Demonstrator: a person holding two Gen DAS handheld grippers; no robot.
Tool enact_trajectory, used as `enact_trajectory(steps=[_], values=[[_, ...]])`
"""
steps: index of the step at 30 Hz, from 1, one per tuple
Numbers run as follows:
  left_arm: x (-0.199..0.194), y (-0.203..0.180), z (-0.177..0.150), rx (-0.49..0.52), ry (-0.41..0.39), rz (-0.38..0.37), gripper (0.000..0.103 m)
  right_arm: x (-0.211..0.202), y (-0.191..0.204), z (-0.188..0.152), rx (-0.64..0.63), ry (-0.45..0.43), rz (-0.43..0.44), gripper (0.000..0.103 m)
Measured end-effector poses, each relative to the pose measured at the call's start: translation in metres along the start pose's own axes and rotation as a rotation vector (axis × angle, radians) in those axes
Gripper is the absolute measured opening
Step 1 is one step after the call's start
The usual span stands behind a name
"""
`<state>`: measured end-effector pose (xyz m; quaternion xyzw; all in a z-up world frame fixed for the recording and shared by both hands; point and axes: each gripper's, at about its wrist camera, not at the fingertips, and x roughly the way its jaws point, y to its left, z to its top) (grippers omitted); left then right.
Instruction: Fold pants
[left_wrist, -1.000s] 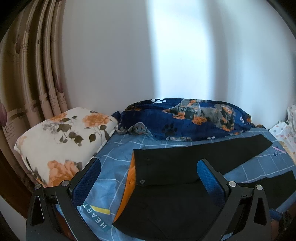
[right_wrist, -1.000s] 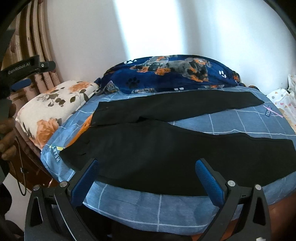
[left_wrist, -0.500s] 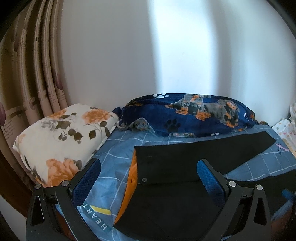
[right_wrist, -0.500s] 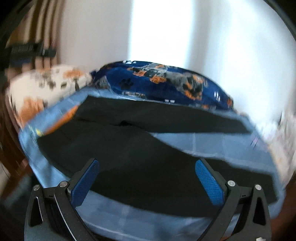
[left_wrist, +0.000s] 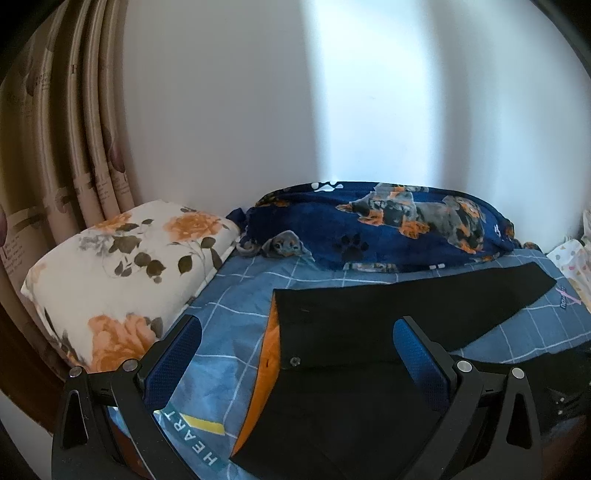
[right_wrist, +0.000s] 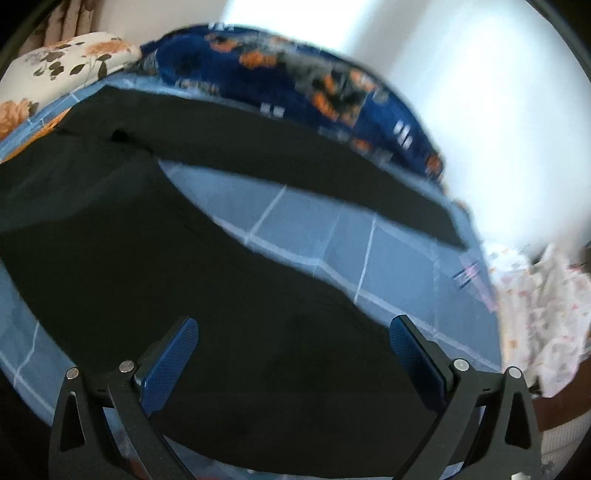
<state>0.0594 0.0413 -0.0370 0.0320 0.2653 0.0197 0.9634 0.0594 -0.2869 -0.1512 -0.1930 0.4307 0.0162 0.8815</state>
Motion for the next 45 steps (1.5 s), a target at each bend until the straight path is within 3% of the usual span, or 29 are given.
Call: enact_trajectory(steps=[4, 8, 16, 21, 26, 29, 32, 34, 40, 45], values=[[0.001, 0.003, 0.002, 0.001, -0.005, 0.006, 0.103, 0.024, -0.023, -0.01, 0.085, 0.14, 0.195, 0.102], [0.0, 0.005, 0.004, -0.003, -0.007, 0.007, 0.103, 0.03, -0.034, -0.013, 0.135, 0.171, 0.208, 0.102], [-0.002, 0.006, 0.01, 0.009, -0.015, 0.012, 0.103, 0.016, -0.042, 0.011, 0.224, 0.12, 0.258, 0.102], [-0.003, 0.007, 0.008, 0.013, -0.014, 0.013, 0.103, 0.011, -0.051, 0.033, 0.371, 0.131, 0.303, 0.103], [0.014, 0.017, 0.01, 0.022, 0.04, -0.057, 0.103, -0.014, -0.039, 0.059, 0.462, 0.063, 0.347, 0.103], [0.041, 0.036, 0.01, 0.013, 0.086, -0.12, 0.103, -0.024, -0.016, 0.073, 0.333, 0.029, 0.292, 0.103], [0.078, 0.054, 0.007, -0.012, 0.152, -0.222, 0.103, -0.013, 0.023, 0.081, 0.023, 0.08, 0.053, 0.102], [0.108, 0.063, 0.006, -0.026, 0.209, -0.262, 0.103, -0.005, 0.035, 0.083, -0.074, 0.093, -0.011, 0.102], [0.206, 0.077, 0.008, -0.058, 0.339, -0.336, 0.103, -0.01, 0.04, 0.096, -0.007, 0.05, 0.23, 0.102], [0.289, 0.092, 0.01, -0.098, 0.394, -0.404, 0.094, -0.006, 0.037, 0.103, 0.179, 0.003, 0.43, 0.102]])
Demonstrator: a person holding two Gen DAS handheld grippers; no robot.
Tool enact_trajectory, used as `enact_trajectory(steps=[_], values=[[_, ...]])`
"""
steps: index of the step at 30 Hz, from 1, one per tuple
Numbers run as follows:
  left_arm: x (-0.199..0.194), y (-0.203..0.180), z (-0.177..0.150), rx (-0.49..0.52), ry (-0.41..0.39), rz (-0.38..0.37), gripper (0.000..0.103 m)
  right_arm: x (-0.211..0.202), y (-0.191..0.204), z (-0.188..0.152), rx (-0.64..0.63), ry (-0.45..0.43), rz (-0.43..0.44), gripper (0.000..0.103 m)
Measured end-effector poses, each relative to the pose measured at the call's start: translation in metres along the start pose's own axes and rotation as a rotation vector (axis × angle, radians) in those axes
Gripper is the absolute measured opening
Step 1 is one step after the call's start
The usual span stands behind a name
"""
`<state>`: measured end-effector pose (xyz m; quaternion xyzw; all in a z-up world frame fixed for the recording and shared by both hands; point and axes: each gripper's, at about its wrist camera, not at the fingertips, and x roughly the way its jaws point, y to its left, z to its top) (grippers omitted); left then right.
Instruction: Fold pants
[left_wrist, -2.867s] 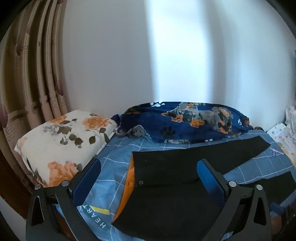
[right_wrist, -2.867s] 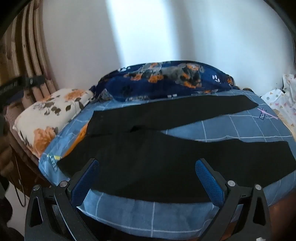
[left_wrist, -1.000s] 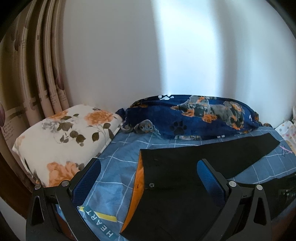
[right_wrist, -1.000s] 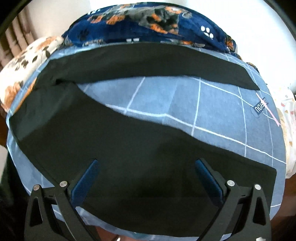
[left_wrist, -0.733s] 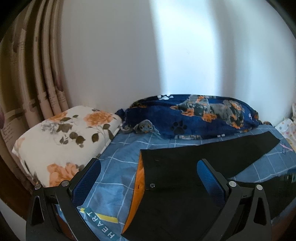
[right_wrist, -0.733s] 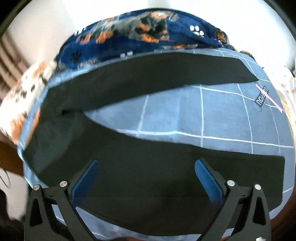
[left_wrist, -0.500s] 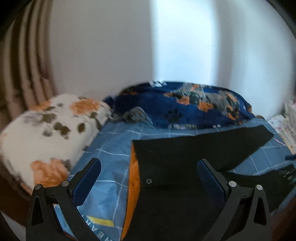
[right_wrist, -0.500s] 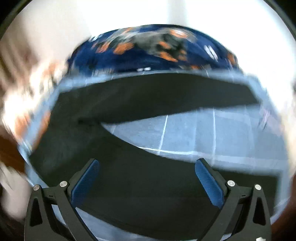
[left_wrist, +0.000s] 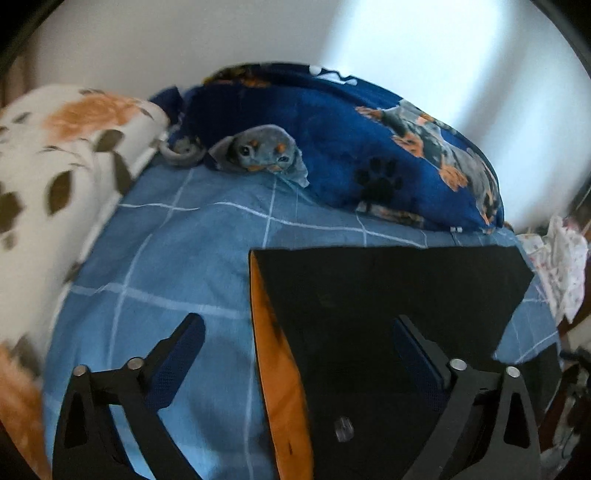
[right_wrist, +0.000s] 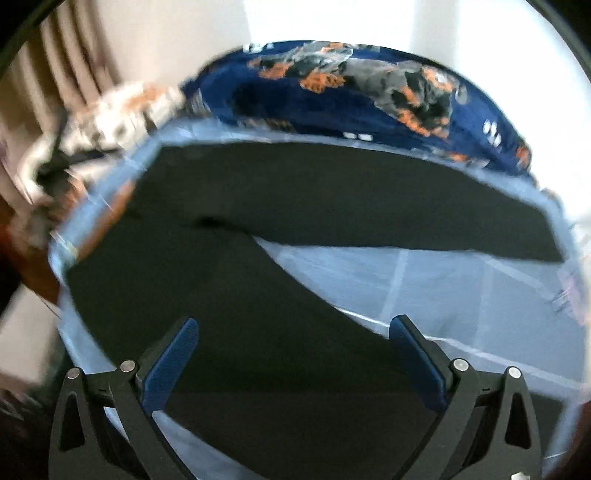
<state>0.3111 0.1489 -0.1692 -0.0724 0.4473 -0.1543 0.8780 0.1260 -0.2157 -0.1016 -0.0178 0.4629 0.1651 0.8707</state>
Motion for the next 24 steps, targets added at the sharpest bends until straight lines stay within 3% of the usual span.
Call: enact_trajectory(steps=[2, 4, 10, 13, 14, 15, 16, 20, 24], values=[[0.022, 0.012, 0.012, 0.007, 0.033, -0.02, 0.092, 0.005, -0.001, -0.002, 0.081, -0.009, 0.096, 0.102], [0.041, 0.021, 0.023, 0.008, 0.057, -0.066, 0.088, 0.012, 0.0, -0.003, 0.131, -0.007, 0.14, 0.102], [0.082, 0.043, 0.042, -0.032, 0.131, -0.191, 0.088, 0.029, -0.002, -0.001, 0.189, 0.012, 0.168, 0.102], [0.105, 0.044, 0.04, -0.085, 0.224, -0.272, 0.079, 0.034, 0.001, 0.003, 0.188, 0.015, 0.18, 0.102], [0.103, 0.038, 0.042, -0.06, 0.193, -0.248, 0.068, 0.035, 0.003, 0.005, 0.184, 0.01, 0.185, 0.102], [0.106, 0.033, 0.042, -0.037, 0.209, -0.204, 0.031, 0.035, 0.004, 0.006, 0.181, 0.007, 0.188, 0.102], [0.108, 0.028, 0.042, -0.009, 0.209, -0.128, 0.022, 0.035, 0.006, 0.009, 0.176, 0.004, 0.189, 0.102], [0.087, -0.006, 0.032, 0.089, 0.106, -0.004, 0.011, 0.034, 0.004, 0.019, 0.179, -0.032, 0.196, 0.102], [0.034, -0.035, 0.023, 0.113, -0.074, -0.028, 0.01, 0.032, -0.023, 0.03, 0.286, -0.077, 0.23, 0.103]])
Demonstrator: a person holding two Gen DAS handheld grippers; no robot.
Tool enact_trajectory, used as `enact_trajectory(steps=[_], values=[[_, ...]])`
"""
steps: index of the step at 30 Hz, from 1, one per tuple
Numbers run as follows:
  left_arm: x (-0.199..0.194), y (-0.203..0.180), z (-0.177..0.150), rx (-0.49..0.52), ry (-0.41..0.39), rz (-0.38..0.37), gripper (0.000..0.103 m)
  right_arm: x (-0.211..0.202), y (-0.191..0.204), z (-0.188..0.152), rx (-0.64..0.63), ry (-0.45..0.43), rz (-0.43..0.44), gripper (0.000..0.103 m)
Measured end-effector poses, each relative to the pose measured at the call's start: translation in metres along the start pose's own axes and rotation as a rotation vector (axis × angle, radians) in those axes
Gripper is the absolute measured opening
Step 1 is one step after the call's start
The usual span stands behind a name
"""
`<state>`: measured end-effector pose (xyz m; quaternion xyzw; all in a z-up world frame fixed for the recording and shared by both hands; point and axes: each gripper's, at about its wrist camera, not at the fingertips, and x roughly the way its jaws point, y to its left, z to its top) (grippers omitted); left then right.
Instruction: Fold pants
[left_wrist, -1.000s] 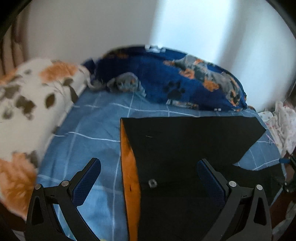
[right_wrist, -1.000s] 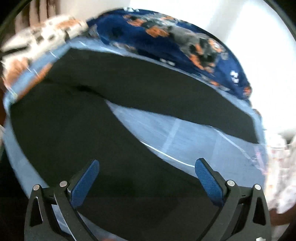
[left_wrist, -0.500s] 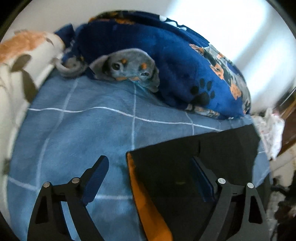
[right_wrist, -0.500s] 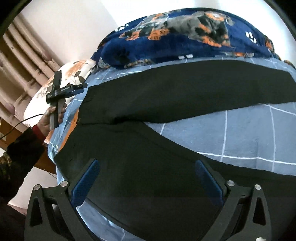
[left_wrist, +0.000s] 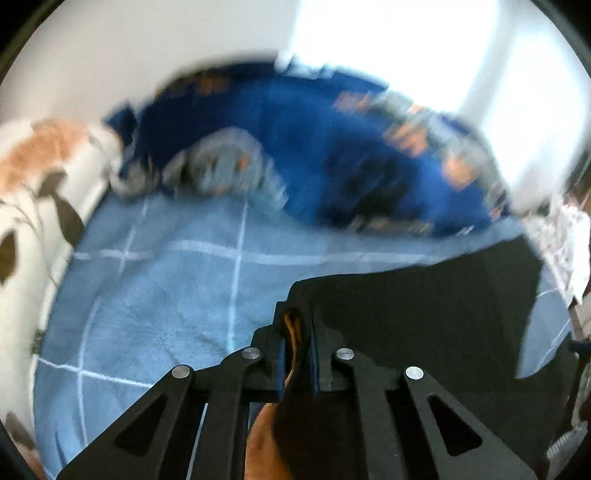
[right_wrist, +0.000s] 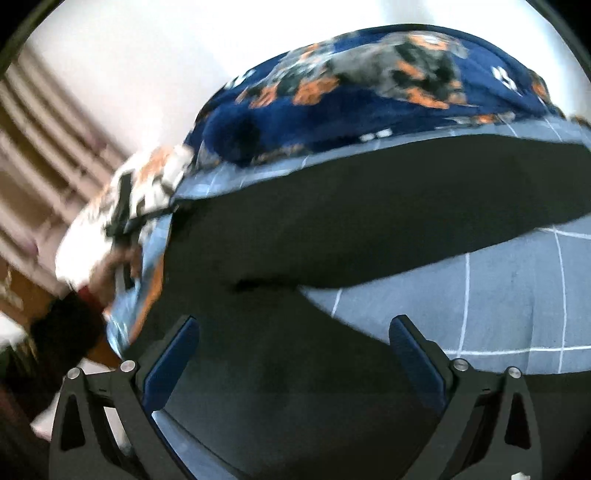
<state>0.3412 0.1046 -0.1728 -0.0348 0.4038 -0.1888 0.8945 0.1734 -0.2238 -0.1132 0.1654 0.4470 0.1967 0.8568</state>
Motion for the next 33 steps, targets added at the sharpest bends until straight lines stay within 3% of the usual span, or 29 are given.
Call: enact_trajectory(steps=[3, 7, 14, 17, 19, 23, 25, 26, 28, 33], values=[[-0.054, -0.023, -0.011, 0.016, -0.134, -0.05, 0.01, -0.004, -0.022, 0.02, 0.113, -0.041, 0.074, 0.102], [-0.11, -0.044, -0.038, 0.014, -0.236, -0.144, 0.01, -0.001, -0.053, 0.047, 0.294, -0.097, 0.213, 0.103], [-0.16, -0.083, -0.095, 0.087, -0.274, -0.173, 0.01, 0.018, -0.08, 0.089, 0.449, -0.136, 0.27, 0.103], [-0.17, -0.093, -0.119, 0.066, -0.253, -0.198, 0.01, 0.028, -0.095, 0.103, 0.512, -0.127, 0.219, 0.101], [-0.173, -0.1, -0.13, 0.054, -0.233, -0.209, 0.01, 0.038, -0.103, 0.11, 0.544, -0.102, 0.195, 0.083], [-0.175, -0.098, -0.146, 0.004, -0.207, -0.223, 0.01, 0.064, -0.113, 0.121, 0.581, 0.0, 0.106, 0.057], [-0.173, -0.092, -0.15, -0.037, -0.189, -0.225, 0.01, 0.073, -0.117, 0.122, 0.578, 0.034, 0.092, 0.025], [-0.171, -0.088, -0.151, -0.052, -0.176, -0.225, 0.01, 0.077, -0.117, 0.121, 0.57, 0.06, 0.072, 0.015], [-0.169, -0.083, -0.151, -0.073, -0.162, -0.218, 0.01, 0.08, -0.12, 0.114, 0.587, 0.071, 0.047, 0.008], [-0.177, -0.071, -0.151, -0.085, -0.156, -0.177, 0.011, 0.043, -0.104, 0.078, 0.496, -0.01, 0.018, 0.007]])
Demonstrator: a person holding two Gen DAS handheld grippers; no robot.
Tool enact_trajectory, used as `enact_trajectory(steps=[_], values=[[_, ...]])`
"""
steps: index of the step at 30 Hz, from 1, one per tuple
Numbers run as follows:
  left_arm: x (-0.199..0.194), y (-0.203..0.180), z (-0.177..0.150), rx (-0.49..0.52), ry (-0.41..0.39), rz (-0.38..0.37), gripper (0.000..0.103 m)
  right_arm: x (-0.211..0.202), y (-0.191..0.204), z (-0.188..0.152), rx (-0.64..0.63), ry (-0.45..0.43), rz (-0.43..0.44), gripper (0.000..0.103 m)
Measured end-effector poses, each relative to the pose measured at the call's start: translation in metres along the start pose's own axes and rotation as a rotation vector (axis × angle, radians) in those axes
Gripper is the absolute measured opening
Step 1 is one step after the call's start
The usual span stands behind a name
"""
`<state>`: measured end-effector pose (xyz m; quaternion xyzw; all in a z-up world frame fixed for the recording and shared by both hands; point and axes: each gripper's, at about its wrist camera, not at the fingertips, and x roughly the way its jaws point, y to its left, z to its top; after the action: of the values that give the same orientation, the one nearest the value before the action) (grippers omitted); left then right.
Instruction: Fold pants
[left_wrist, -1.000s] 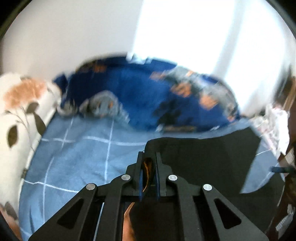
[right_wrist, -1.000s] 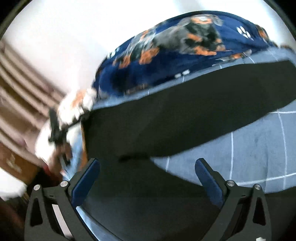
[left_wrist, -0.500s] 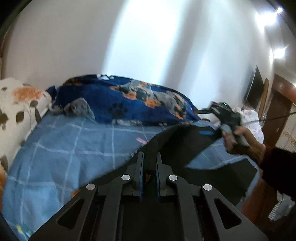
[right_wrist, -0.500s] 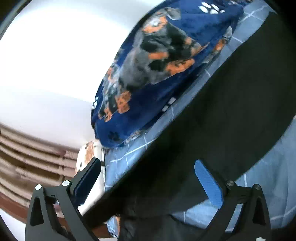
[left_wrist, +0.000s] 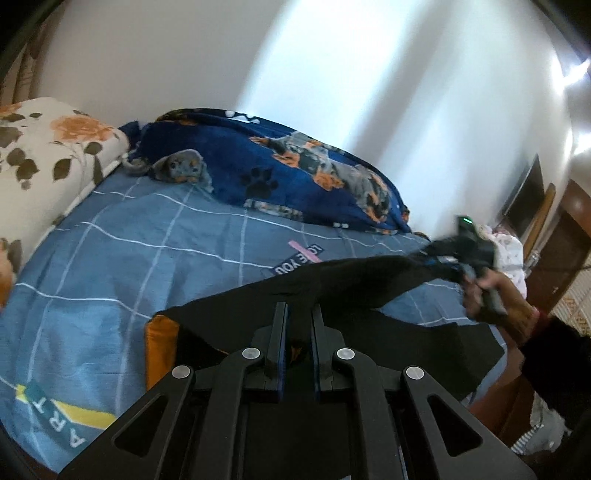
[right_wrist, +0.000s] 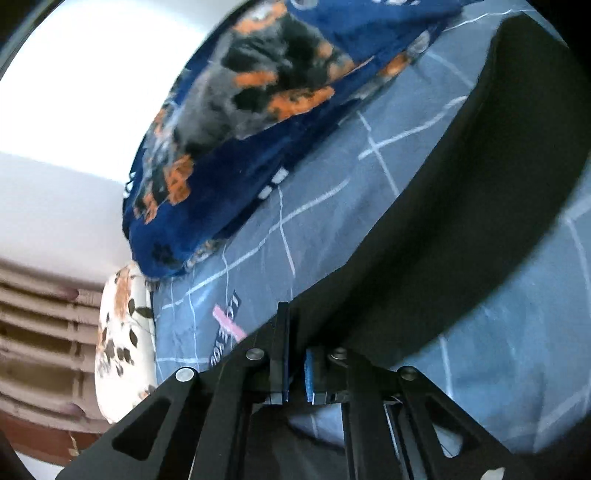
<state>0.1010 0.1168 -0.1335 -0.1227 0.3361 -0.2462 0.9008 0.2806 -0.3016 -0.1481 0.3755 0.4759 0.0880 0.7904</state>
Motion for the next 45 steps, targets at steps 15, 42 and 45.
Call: enact_trajectory(steps=[15, 42, 45], values=[[-0.016, 0.028, -0.049, 0.015, 0.135, 0.101, 0.013, -0.079, -0.055, -0.203, 0.041, 0.01, -0.025, 0.006], [-0.082, 0.022, -0.046, -0.011, -0.015, 0.383, 0.081, -0.057, -0.09, -0.243, 0.105, 0.05, -0.009, 0.004], [-0.049, -0.004, -0.051, 0.01, 0.037, 0.264, 0.081, -0.058, -0.093, -0.244, 0.113, 0.041, 0.005, 0.004]])
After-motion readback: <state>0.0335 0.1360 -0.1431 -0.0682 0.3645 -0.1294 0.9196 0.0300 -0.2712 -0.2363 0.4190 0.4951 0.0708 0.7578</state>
